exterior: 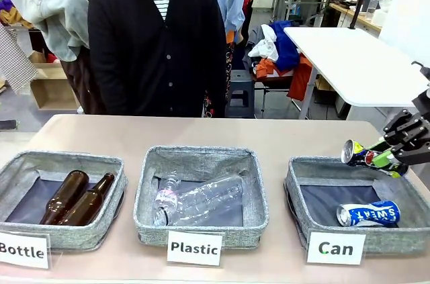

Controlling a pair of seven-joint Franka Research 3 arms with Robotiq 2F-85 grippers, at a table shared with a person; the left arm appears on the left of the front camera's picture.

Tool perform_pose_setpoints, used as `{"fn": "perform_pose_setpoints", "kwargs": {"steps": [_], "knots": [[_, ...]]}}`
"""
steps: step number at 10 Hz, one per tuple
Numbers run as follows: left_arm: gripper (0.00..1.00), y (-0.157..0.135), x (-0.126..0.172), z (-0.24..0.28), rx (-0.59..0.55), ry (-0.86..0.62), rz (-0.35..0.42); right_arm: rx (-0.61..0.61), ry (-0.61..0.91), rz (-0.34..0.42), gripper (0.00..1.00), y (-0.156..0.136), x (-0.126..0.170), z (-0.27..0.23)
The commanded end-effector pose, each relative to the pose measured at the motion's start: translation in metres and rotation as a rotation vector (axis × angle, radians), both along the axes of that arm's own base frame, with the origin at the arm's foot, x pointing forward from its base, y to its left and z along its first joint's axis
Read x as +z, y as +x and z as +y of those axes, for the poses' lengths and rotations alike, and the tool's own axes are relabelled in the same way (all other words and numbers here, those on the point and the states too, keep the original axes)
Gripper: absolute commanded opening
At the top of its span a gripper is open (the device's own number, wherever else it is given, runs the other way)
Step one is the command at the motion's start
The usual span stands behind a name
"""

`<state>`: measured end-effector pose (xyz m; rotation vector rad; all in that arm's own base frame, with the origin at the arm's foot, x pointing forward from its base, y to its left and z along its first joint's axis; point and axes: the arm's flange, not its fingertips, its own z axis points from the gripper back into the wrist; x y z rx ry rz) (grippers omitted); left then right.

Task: Sort the can waste into the basket.
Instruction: Pick up the can waste from the table and place it in the right Fabric basket.

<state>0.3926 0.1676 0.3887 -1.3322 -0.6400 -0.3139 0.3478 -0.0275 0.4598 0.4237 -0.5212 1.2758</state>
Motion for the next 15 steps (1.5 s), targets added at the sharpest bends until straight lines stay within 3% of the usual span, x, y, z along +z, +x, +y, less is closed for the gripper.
{"fn": "perform_pose_setpoints", "kwargs": {"steps": [1,3,8,10,11,12,13,14,15], "knots": [[1.00,-0.003,0.002,0.000,-0.008,0.014,0.006,0.037,-0.009,-0.008,0.83,0.000,-0.003,-0.005],[1.00,-0.003,0.002,0.000,-0.008,0.014,0.006,0.004,-0.017,-0.013,1.00,0.002,-0.005,-0.006],[1.00,-0.003,0.002,0.000,-0.008,0.014,0.006,-0.014,-0.007,-0.007,1.00,0.002,-0.006,-0.007],[1.00,-0.003,0.002,0.000,-0.008,0.014,0.006,-0.115,0.023,0.047,1.00,0.003,-0.004,-0.007],[1.00,-0.003,0.002,0.000,-0.008,0.014,0.006,-0.248,0.071,0.142,1.00,0.005,-0.002,-0.006],[1.00,-0.003,0.002,0.000,-0.008,0.014,0.006,-0.442,0.212,0.291,1.00,0.009,0.005,-0.005],[1.00,-0.003,0.002,0.000,-0.008,0.014,0.006,-0.700,0.375,0.464,1.00,0.014,0.014,-0.001],[1.00,-0.003,0.002,0.000,-0.008,0.014,0.006,-0.850,0.527,0.649,1.00,0.022,0.020,-0.001],[1.00,-0.003,0.002,0.000,-0.008,0.014,0.006,-0.858,0.642,0.769,1.00,0.026,0.022,-0.004]]}}
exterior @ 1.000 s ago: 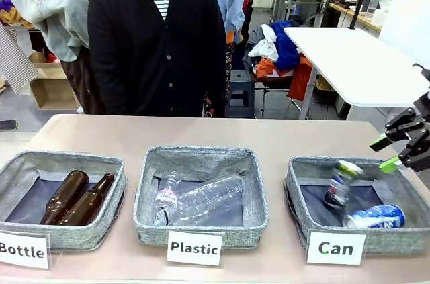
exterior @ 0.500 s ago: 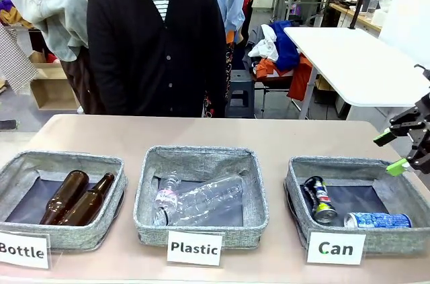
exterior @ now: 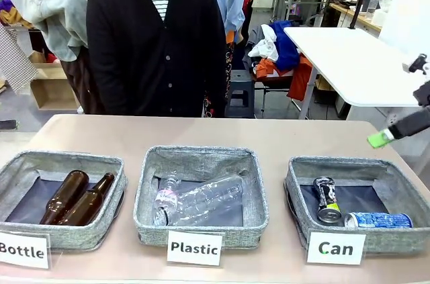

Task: Sort the can waste into the basket.
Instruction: Pick up the can waste from the table and place it in the right Fabric basket.

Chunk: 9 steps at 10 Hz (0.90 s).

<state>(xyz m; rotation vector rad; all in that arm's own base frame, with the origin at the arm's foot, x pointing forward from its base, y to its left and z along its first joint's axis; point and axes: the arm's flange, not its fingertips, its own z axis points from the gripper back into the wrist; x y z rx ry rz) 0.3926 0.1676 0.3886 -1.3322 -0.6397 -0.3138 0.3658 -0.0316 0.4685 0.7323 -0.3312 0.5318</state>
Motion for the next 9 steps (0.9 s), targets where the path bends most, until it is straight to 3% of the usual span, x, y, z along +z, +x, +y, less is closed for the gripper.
{"fn": "perform_pose_setpoints", "kwargs": {"steps": [1,3,5,7,9], "knots": [[1.00,-0.003,0.002,0.000,-0.008,0.014,0.006,-0.352,0.505,0.284,1.00,0.016,0.011,-0.004],[1.00,-0.003,0.002,0.000,-0.008,0.014,0.006,-0.413,0.631,0.431,1.00,0.036,0.000,-0.006],[1.00,-0.003,0.002,0.000,-0.008,0.014,0.006,-0.420,0.601,0.502,1.00,0.043,-0.008,-0.004],[1.00,-0.003,0.002,0.000,-0.008,0.014,0.006,-0.341,0.534,0.467,1.00,0.038,-0.017,-0.010],[1.00,-0.003,0.002,0.000,-0.008,0.014,0.006,-0.341,0.534,0.467,1.00,0.038,-0.017,-0.010]]}}
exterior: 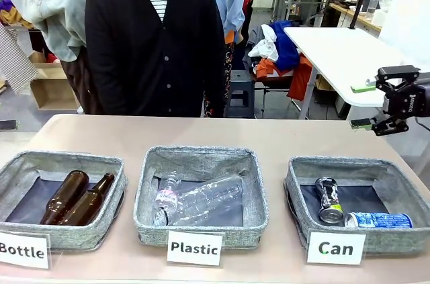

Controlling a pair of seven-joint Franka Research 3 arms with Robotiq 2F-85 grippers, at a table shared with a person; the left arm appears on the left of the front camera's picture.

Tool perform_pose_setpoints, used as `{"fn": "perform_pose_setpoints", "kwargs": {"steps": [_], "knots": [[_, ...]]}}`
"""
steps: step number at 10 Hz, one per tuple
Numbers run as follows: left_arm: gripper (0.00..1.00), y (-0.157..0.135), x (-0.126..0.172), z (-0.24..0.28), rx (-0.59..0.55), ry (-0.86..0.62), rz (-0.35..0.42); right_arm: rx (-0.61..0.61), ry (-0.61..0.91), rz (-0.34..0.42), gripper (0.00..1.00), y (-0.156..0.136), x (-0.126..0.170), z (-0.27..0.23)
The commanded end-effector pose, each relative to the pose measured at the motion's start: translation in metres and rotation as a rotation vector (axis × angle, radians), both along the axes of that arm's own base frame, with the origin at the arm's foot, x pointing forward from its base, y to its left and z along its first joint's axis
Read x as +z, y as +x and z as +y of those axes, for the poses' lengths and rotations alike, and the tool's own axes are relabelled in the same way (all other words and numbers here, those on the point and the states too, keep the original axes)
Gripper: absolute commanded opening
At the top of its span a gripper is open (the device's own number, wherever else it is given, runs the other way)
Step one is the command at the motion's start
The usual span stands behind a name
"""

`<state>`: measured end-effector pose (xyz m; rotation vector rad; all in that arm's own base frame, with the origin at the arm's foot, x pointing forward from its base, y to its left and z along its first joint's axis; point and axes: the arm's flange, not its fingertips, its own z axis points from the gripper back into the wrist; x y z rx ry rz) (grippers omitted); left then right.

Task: Sort the can waste into the basket.
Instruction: Pick up the can waste from the table and place it in the right Fabric basket.

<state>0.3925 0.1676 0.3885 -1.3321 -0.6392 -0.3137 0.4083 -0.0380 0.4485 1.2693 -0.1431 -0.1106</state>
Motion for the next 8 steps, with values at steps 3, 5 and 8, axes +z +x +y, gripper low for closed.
{"fn": "perform_pose_setpoints", "kwargs": {"steps": [3,5,8], "knots": [[1.00,-0.0024,0.0019,0.0004,-0.007,0.014,0.005,0.026,-0.015,-0.028,1.00,-0.0041,0.0035,-0.0032],[1.00,-0.0024,0.0019,0.0004,-0.007,0.014,0.005,0.026,-0.015,-0.028,1.00,-0.0041,0.0035,-0.0032],[1.00,-0.0024,0.0019,0.0004,-0.007,0.014,0.005,0.026,-0.015,-0.028,1.00,-0.0041,0.0035,-0.0032]]}}
